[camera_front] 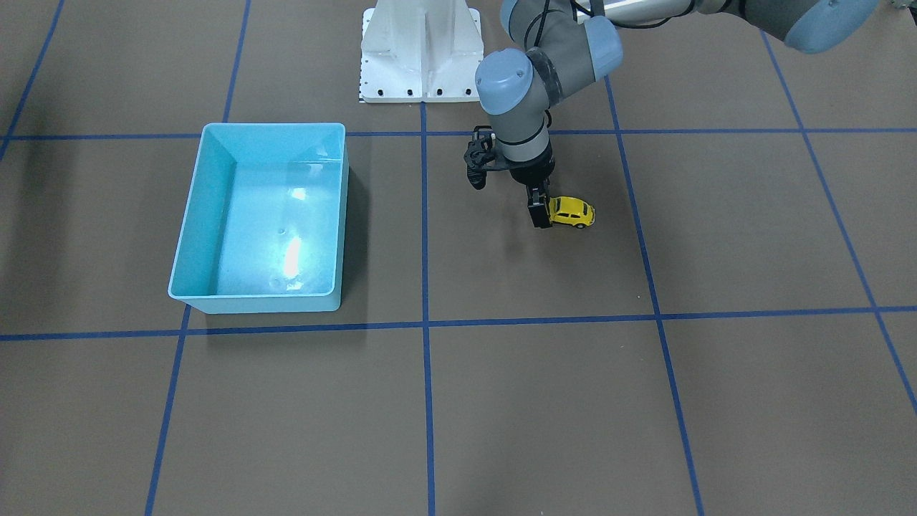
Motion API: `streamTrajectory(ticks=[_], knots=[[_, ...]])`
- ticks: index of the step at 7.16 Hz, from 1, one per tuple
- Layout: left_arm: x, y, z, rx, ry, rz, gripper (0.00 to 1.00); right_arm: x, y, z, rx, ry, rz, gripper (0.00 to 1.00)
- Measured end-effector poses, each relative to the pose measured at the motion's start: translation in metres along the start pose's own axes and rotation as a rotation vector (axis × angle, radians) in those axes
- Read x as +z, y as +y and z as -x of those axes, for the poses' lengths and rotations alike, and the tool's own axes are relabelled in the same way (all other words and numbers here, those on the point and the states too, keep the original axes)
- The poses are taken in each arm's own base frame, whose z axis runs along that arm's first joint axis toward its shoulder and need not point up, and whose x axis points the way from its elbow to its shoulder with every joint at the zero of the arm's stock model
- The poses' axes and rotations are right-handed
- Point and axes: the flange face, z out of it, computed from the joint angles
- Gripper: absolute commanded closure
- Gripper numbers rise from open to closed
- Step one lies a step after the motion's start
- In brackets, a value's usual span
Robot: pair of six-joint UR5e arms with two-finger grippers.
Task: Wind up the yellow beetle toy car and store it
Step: 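Close the left gripper onto the top of the yellow car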
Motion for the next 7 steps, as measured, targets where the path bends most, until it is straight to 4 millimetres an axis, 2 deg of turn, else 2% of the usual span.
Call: streamTrajectory(ticks=[2, 5, 7], knots=[[0.005, 0.001, 0.0, 0.0, 0.004, 0.007, 0.02, 0.0, 0.0, 0.0, 0.001, -0.001, 0.001, 0.0], [0.011, 0.0, 0.0, 0.002, 0.012, 0.012, 0.11, 0.0, 0.0, 0.0, 0.001, -0.002, 0.001, 0.0], [0.016, -0.002, -0.001, 0.004, 0.014, 0.012, 0.28, 0.0, 0.0, 0.0, 0.001, -0.002, 0.001, 0.0]])
